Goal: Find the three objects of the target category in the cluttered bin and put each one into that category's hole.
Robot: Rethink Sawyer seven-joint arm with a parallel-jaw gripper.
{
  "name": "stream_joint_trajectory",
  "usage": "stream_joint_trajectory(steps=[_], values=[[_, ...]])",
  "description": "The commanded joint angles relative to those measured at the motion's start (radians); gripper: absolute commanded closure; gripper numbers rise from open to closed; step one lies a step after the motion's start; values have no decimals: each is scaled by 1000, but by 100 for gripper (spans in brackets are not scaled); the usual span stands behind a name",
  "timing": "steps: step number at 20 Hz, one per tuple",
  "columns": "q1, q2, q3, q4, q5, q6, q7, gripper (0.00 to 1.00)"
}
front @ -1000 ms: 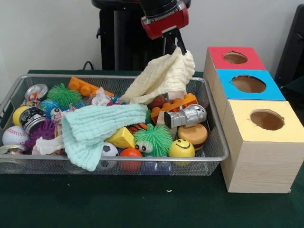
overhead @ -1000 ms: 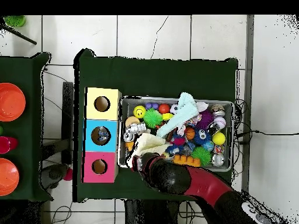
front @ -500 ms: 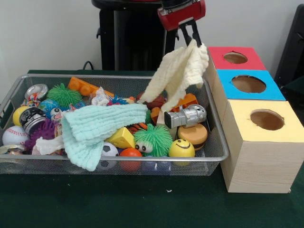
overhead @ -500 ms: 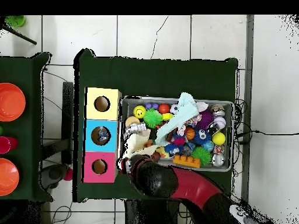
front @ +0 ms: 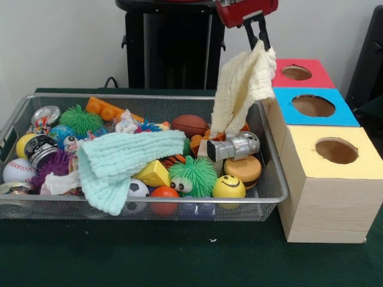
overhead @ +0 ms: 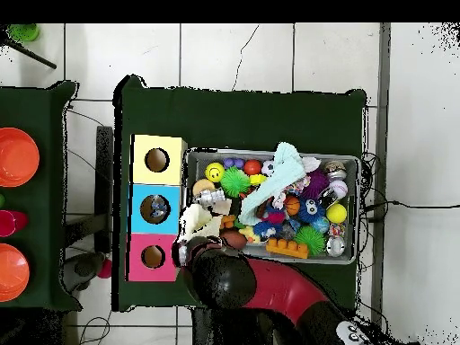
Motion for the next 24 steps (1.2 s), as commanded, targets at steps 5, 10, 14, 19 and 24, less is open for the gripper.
stream_joint_trajectory(steps=[5,10,14,19,24], values=[[125,49,-250,-152,-121,-13,140,100],[153,98,-321,-237,-232,-30,86,100],[161,114,-341,-270,-306,-49,77,100],[152,116,-334,-283,-348,-51,85,100],[146,116,-335,-277,-334,-66,132,0]])
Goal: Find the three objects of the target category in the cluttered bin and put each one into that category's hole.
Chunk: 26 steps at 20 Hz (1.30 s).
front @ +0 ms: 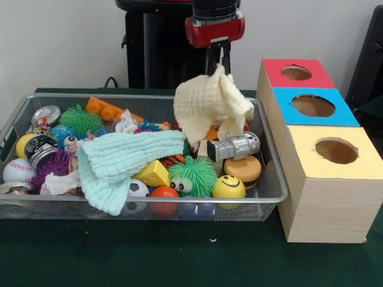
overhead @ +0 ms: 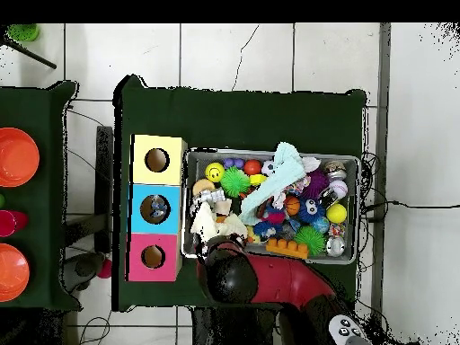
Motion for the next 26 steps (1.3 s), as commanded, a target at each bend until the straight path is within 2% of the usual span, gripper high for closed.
stream_joint_trajectory(steps=[1,8,12,16,19,23,26], values=[[-14,29,-26,-103,-36,-60,132,0],[-23,27,-24,-94,-21,-51,135,0],[-35,21,1,-92,-40,-62,109,0],[-18,13,-18,-111,-62,-46,92,0],[13,-12,-53,-140,-109,-8,66,0],[62,-23,-111,-210,-217,16,24,0],[65,-23,-120,-231,-270,0,20,0]])
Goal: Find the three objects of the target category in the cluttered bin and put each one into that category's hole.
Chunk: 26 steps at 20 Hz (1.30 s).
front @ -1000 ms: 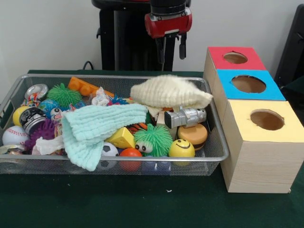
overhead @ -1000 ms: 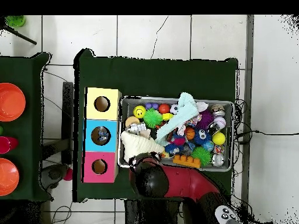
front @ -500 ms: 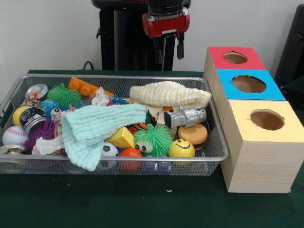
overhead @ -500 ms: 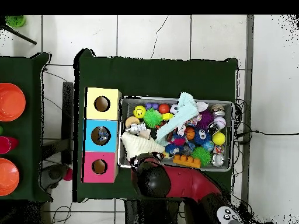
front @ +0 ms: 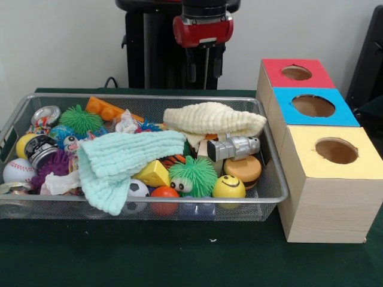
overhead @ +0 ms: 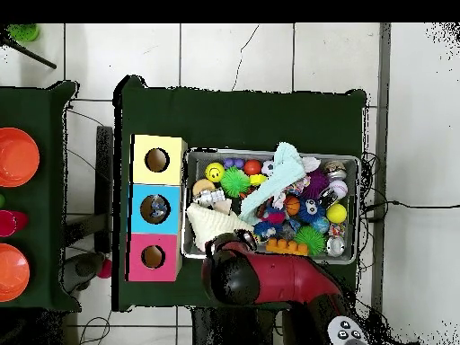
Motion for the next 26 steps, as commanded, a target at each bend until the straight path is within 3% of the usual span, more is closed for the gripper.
stream_joint_trajectory(steps=[1,6,9,19,26], values=[[26,-13,-59,-173,-150,4,22,0],[43,-9,-95,-207,-206,1,56,0],[23,-12,-81,-218,-184,18,72,0],[-117,-7,33,-263,-138,72,-1,0],[-162,45,28,-360,-174,53,-1,0]])
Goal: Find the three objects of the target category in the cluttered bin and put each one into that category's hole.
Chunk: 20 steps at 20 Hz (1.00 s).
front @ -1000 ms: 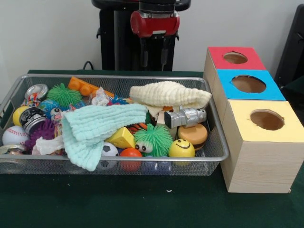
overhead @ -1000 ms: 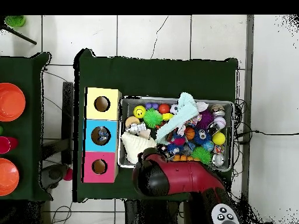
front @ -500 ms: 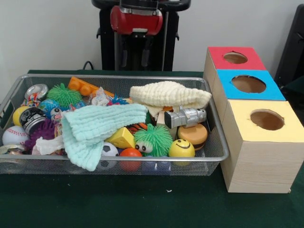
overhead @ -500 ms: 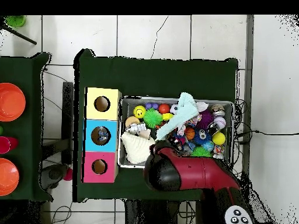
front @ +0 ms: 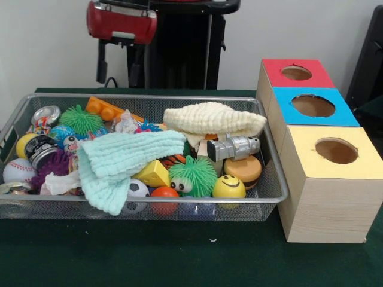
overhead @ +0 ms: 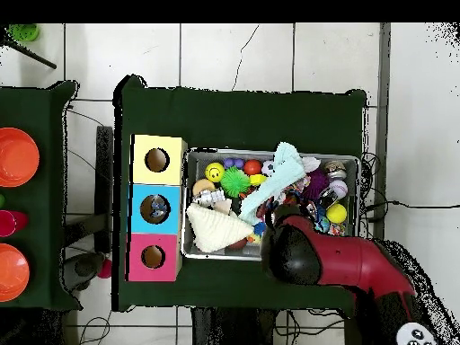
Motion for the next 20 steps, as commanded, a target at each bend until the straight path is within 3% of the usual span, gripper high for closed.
stream_joint_trajectory(steps=[1,4,9,14,20], values=[[-31,73,54,-164,-45,21,19,0],[-17,104,8,-211,-70,-26,56,0],[-13,131,-6,-223,-76,-51,77,0],[-64,177,49,-163,6,-140,169,0],[-121,201,108,-115,49,-184,194,0]])
